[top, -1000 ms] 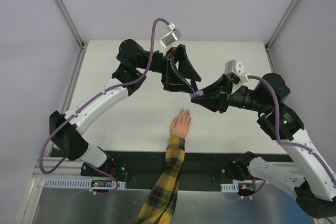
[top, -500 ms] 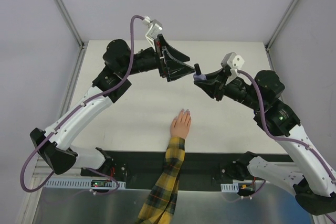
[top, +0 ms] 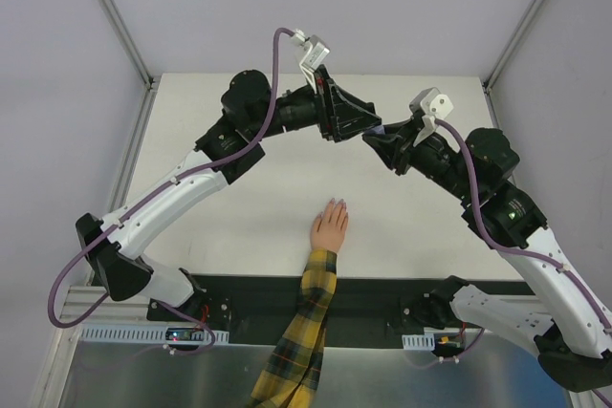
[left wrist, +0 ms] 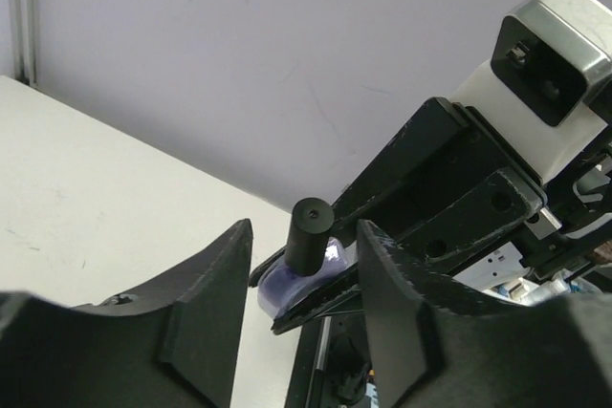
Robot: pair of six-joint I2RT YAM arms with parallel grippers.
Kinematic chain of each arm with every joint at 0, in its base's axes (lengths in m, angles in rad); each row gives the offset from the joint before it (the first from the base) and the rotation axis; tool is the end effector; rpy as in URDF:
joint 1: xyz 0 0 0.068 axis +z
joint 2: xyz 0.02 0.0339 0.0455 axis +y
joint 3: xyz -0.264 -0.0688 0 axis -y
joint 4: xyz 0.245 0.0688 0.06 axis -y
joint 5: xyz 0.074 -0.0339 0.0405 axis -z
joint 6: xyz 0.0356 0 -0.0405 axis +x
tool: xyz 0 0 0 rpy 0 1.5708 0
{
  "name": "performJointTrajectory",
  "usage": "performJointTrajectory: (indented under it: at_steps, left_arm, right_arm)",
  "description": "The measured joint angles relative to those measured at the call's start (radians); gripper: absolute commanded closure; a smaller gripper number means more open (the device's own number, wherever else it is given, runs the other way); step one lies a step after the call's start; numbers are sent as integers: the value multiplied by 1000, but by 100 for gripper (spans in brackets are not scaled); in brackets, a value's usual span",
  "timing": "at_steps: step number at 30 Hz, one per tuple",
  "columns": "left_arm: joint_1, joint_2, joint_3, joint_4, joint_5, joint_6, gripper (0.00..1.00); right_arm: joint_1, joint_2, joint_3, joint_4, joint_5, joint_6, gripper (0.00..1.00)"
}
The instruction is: Paint the nails
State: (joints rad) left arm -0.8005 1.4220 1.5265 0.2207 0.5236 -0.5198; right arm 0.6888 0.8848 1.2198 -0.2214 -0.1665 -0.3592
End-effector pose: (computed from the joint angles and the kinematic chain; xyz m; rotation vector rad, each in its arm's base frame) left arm 0.2084 -0.2403 0.4933 0.6859 1.2632 -1.4350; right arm 0.1297 0.1144 0.4674 -0.8512 1.1993 0.3897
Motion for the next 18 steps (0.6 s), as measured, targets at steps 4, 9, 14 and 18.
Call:
performJointTrajectory:
  at_steps: [4, 9, 14, 18]
  left_arm:
    - [-14, 14, 16, -2, -1, 8, 70]
    - [-18, 16, 27, 0, 5, 2, 100]
    - [-10, 36, 38, 42, 107, -9, 100]
    - [25, 102, 34, 335, 405, -194, 100]
  right_arm:
    - [2, -2, 0, 0, 6, 6, 100]
    - [6, -8, 0, 0, 7, 11, 99]
    - [9, -27, 0, -8, 0, 29, 99]
    - [-2, -75, -1, -18, -148, 37, 99]
